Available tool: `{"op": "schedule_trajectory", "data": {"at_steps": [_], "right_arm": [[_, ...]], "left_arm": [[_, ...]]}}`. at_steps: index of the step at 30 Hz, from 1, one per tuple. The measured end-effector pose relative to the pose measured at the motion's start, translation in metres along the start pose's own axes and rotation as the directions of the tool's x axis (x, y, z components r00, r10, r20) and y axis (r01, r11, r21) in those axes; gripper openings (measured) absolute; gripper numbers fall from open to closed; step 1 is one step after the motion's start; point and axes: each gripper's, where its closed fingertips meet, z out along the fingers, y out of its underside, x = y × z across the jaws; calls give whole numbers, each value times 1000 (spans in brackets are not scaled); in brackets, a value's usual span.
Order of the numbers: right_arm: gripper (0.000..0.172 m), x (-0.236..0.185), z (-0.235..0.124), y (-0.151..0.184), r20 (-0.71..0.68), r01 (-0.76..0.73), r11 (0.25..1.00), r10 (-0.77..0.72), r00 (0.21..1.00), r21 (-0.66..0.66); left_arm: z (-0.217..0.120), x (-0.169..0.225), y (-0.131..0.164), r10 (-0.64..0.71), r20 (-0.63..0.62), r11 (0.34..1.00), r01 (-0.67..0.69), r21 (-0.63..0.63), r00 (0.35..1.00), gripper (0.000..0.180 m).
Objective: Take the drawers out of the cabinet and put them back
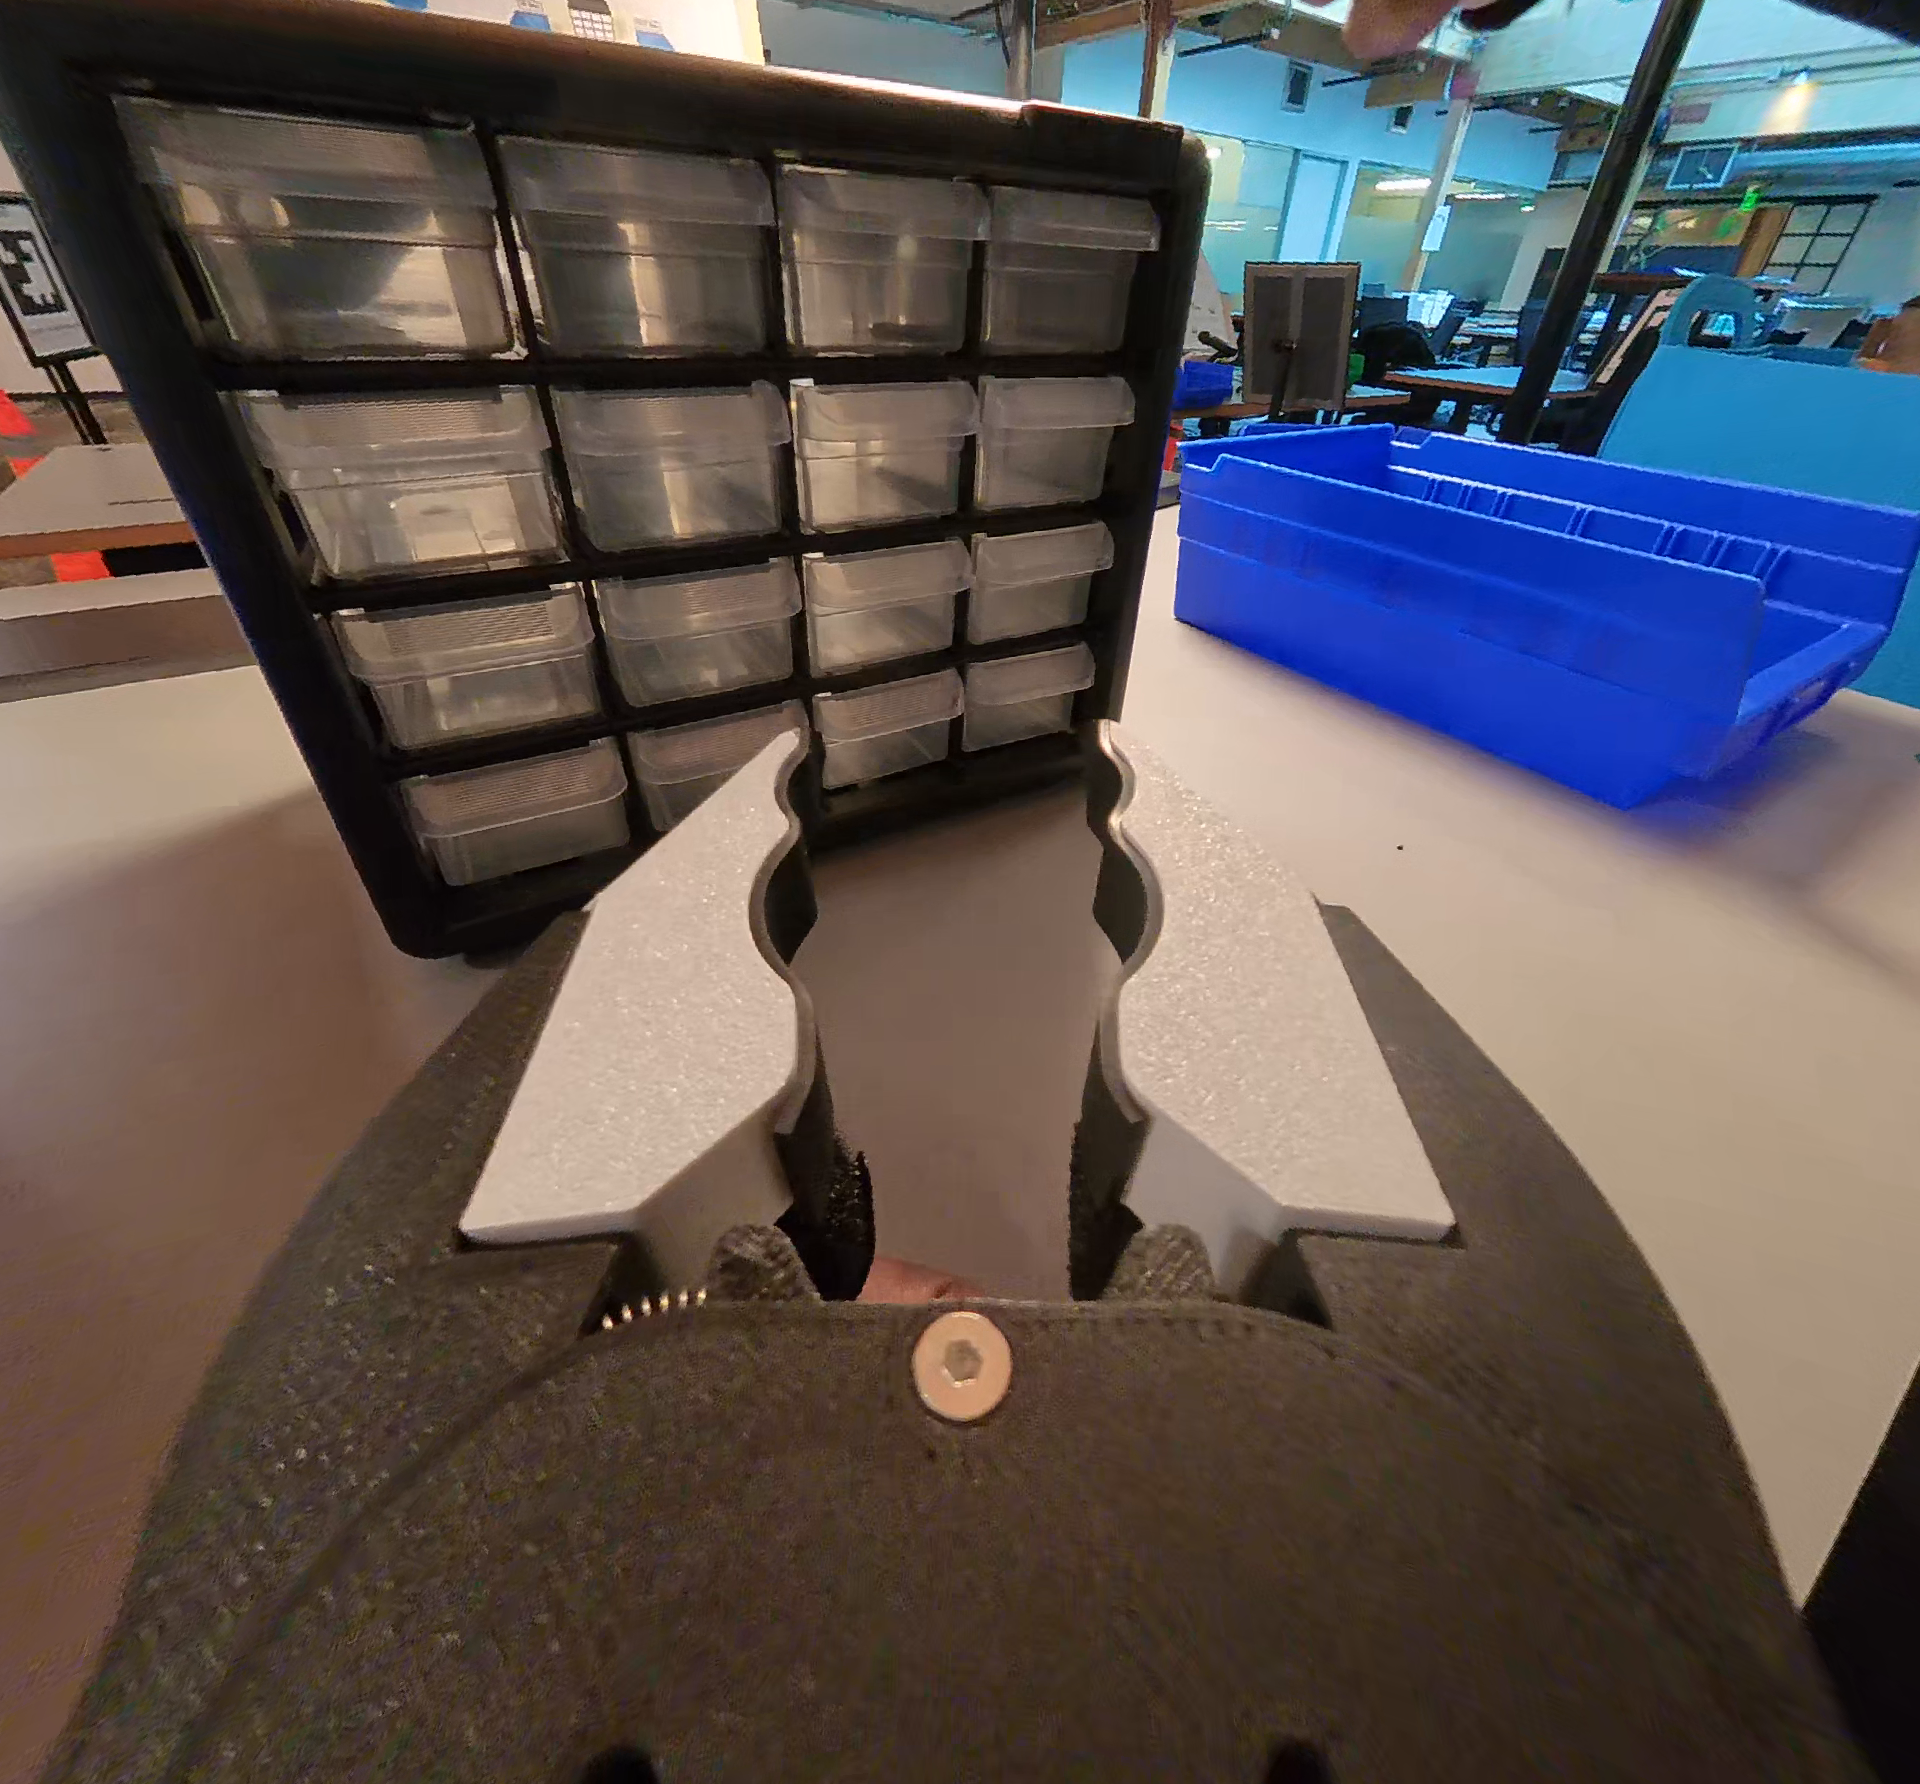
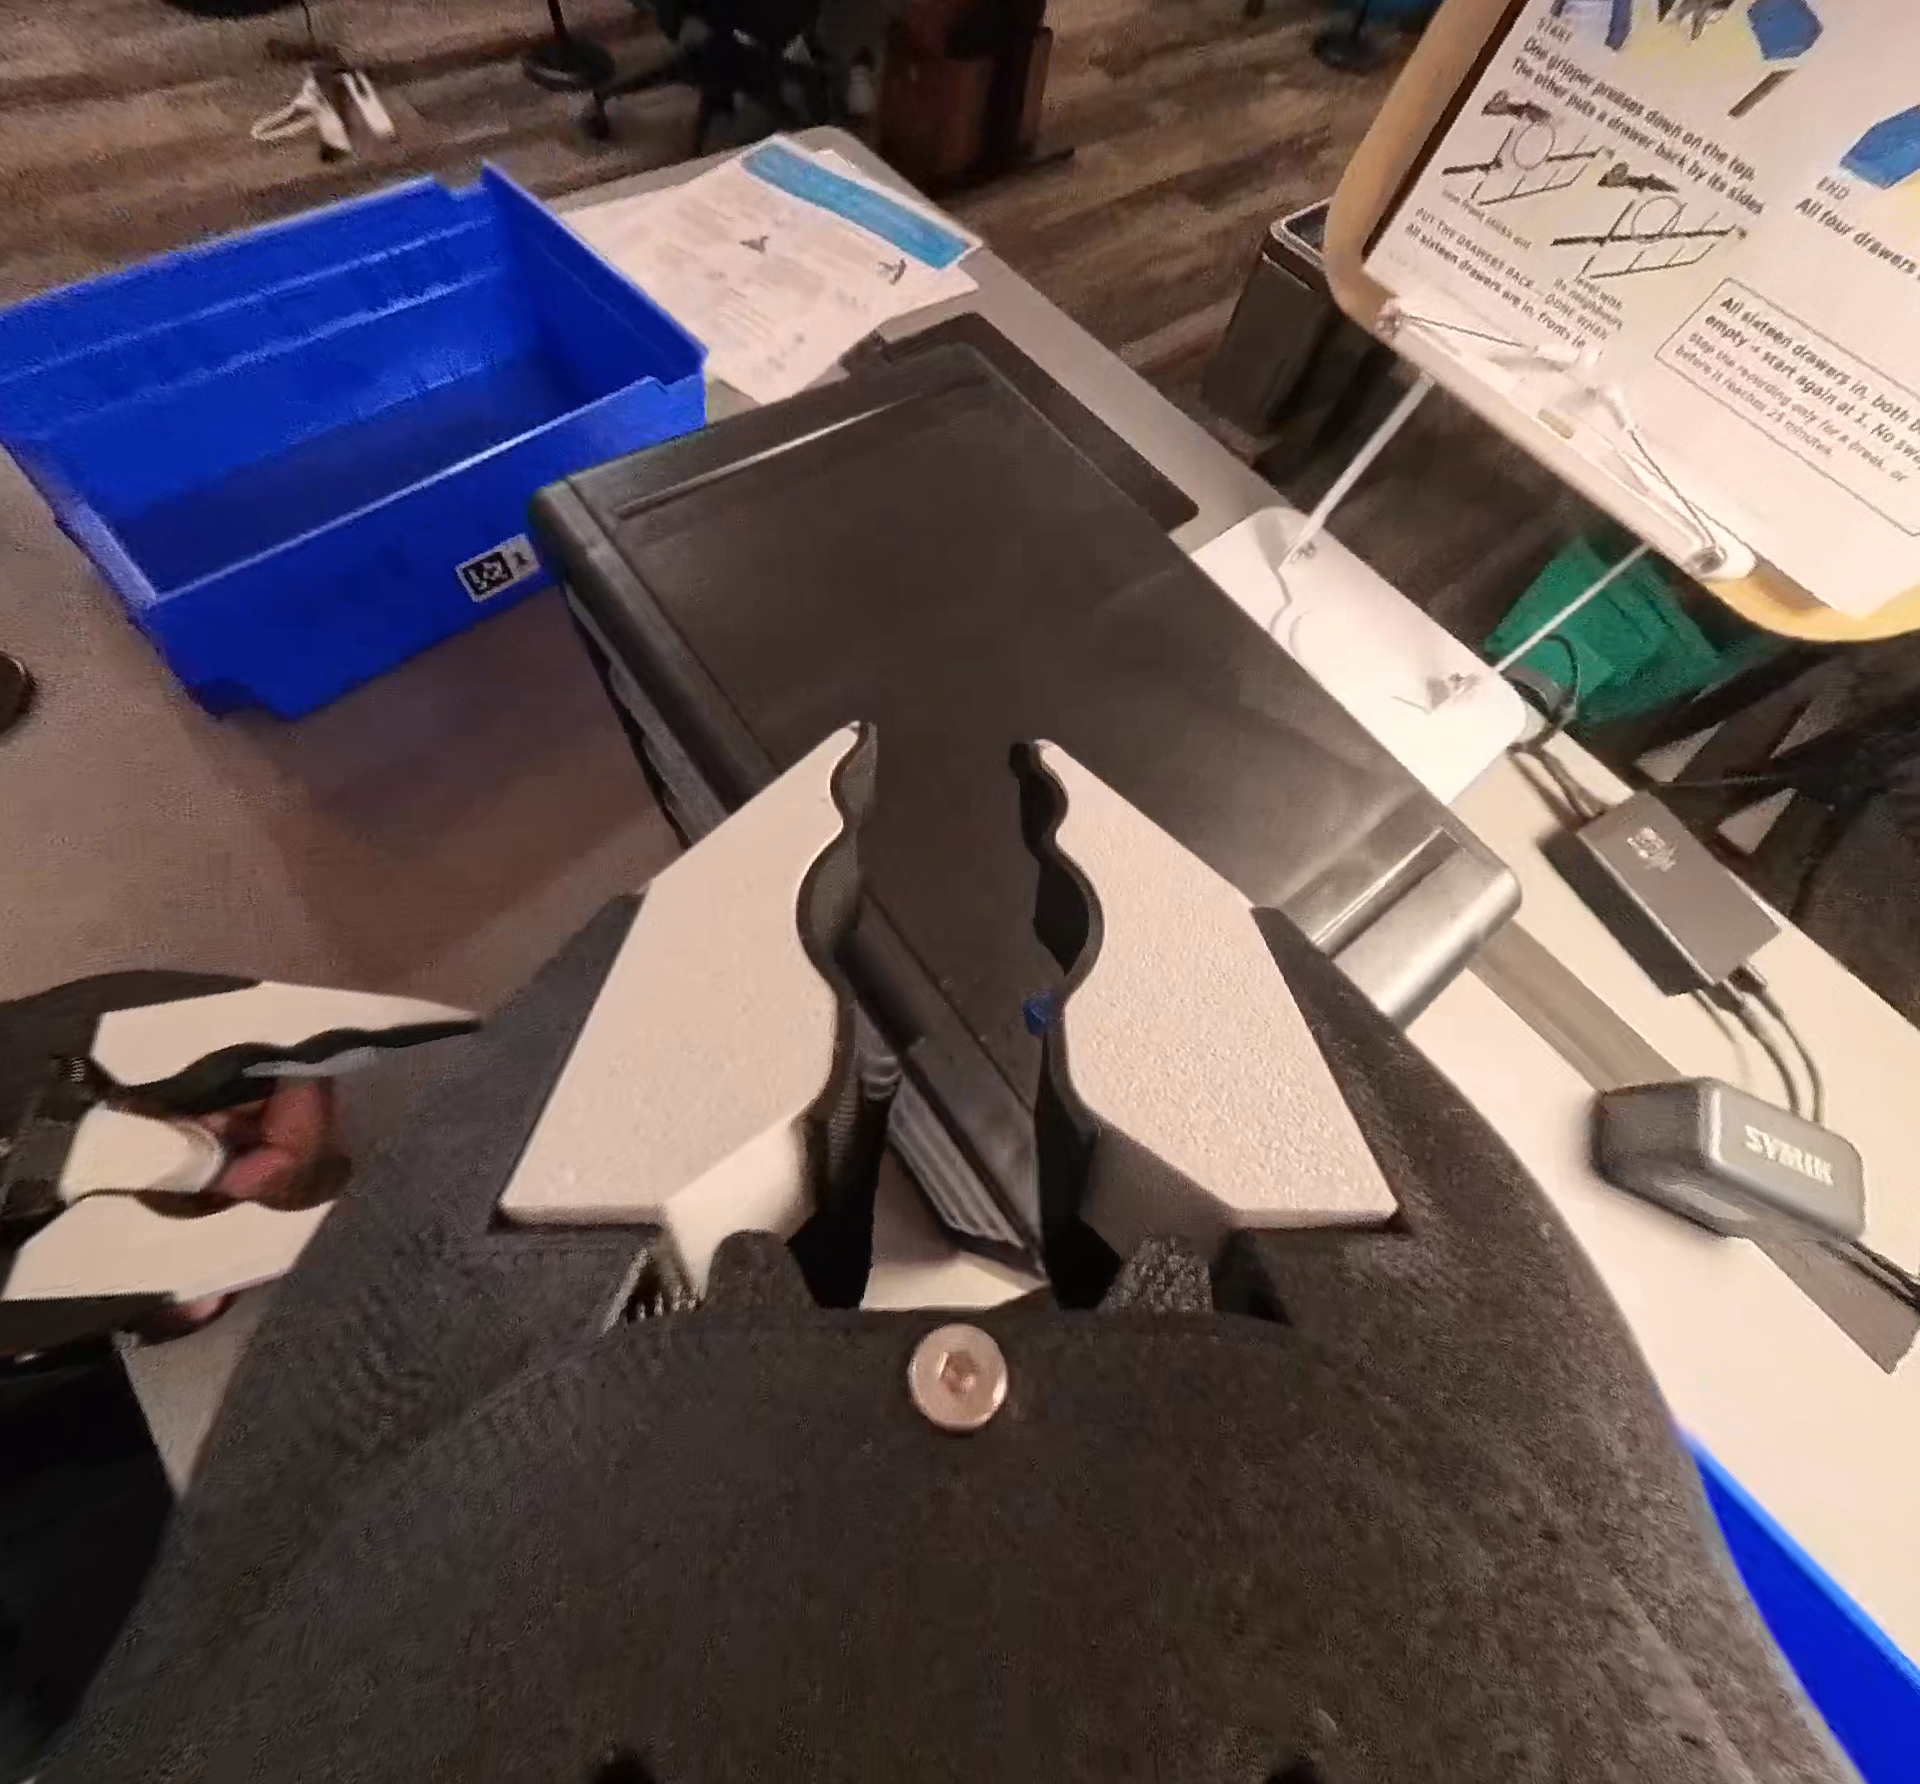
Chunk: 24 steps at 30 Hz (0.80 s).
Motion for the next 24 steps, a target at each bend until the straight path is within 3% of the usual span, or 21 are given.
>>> {"op": "schedule_trajectory", "data": {"at_steps": [8, 11, 15, 17, 20, 24], "right_arm": [[36, -3, 40, -15, 6, 32, 997, -32, 999, -69], [36, -14, 34, -21, 34, 7, 1000, -7, 999, 1], [38, -36, 6, -12, 44, -12, 982, 3, 999, 190], [38, -55, -11, 4, 58, -10, 954, -8, 998, 299], [38, -86, -24, 46, 81, -3, 923, -31, 996, 385], [38, -104, -12, 109, 53, -23, 906, 0, 999, 422]], "left_arm": [[-1, 0, -2, -13, -12, 1000, 13, 16, 1000, 51], [-3, 0, -4, -25, -18, 999, 26, 31, 1000, 51], [-8, -12, -9, -65, -30, 997, 66, 43, 997, 55], [-11, -27, -21, -59, -13, 998, 60, 37, 998, 57], [-15, -54, -66, -57, -7, 997, 57, 44, 998, 58], [1, -86, -121, 12, -3, 997, -12, -70, 1000, 65]]}}
